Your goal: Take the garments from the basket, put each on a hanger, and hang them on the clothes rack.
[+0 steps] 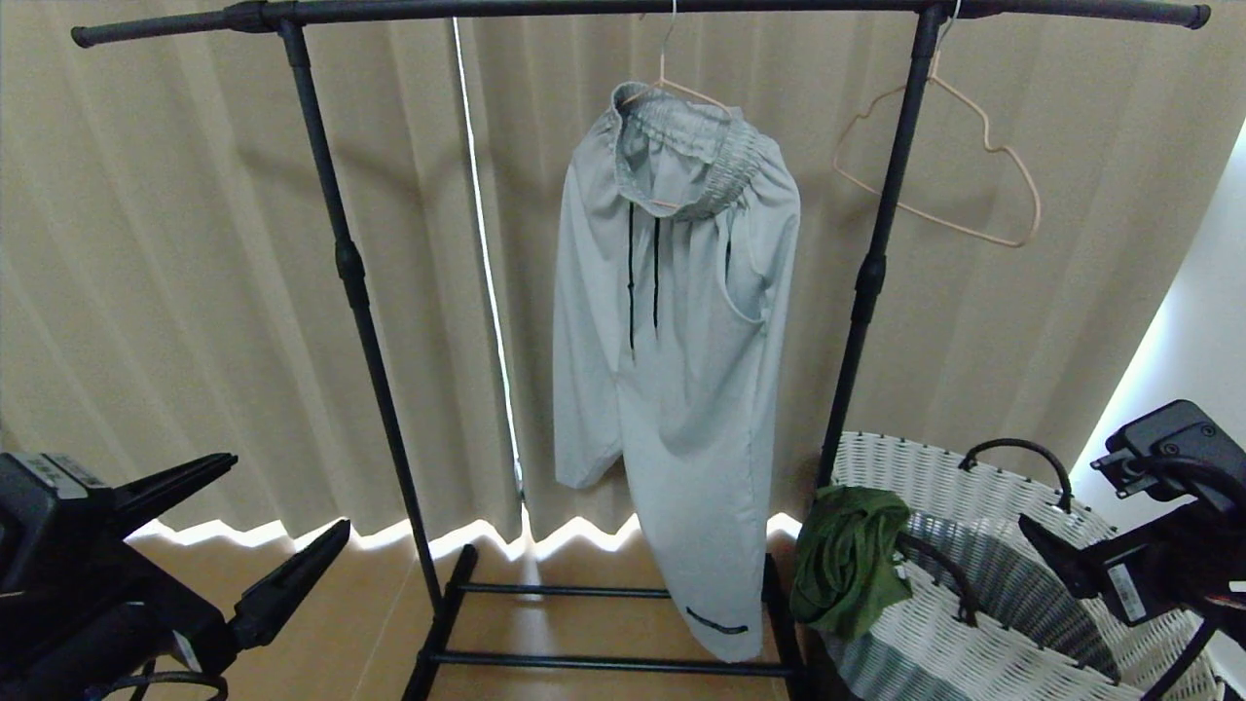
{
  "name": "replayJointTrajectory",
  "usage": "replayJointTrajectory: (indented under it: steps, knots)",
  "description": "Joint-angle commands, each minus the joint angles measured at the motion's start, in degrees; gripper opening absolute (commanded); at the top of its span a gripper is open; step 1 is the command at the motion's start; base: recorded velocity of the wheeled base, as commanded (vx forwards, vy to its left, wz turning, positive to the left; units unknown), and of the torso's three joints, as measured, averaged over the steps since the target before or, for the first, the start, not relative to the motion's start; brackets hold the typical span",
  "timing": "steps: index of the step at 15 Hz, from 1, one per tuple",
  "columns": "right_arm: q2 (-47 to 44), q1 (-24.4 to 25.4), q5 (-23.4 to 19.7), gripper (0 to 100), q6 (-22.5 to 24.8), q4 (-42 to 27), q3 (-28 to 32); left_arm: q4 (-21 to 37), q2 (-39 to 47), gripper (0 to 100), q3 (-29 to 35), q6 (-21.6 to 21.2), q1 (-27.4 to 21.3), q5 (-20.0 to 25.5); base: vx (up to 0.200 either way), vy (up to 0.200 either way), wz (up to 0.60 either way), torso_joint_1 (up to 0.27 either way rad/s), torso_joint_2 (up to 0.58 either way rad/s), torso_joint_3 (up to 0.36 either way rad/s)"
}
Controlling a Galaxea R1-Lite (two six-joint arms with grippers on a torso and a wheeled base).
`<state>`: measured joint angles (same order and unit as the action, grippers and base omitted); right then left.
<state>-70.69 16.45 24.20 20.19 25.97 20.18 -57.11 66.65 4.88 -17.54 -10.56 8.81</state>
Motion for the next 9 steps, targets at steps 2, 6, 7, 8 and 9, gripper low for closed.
replayJointTrajectory:
  steps: [2, 6, 7, 8, 9]
  knots:
    - [0.03, 0.17, 0.06, 100, 0.03, 0.05, -0.14, 0.07, 0.06, 100, 1.28, 1.99, 0.1, -0.02, 0.1, 0.0, 0.0, 0.004, 0.0, 0.001]
    - [-0.15, 0.08, 0.06, 100, 0.03, 0.05, -0.05, 0.16, 0.24, 100, 1.28, 1.99, 0.19, -0.02, 0.2, 0.0, 0.0, 0.004, 0.0, 0.005]
    - [-0.15, 0.08, 0.06, 100, 0.03, 0.05, -0.05, 0.16, 0.24, 100, 1.28, 1.99, 0.27, -0.02, 0.2, 0.0, 0.0, 0.007, 0.0, 0.002]
    - [-0.23, 0.08, -0.03, 100, 0.03, 0.05, -0.14, 0.16, 0.15, 100, 1.28, 1.99, 0.27, -0.02, 0.2, 0.0, 0.0, 0.007, 0.01, 0.002]
    - [-0.23, 0.08, -0.03, 100, 0.03, 0.05, -0.22, 0.16, 0.15, 100, 1.19, 1.99, 0.19, -0.02, 0.2, 0.0, 0.0, 0.002, 0.0, 0.002]
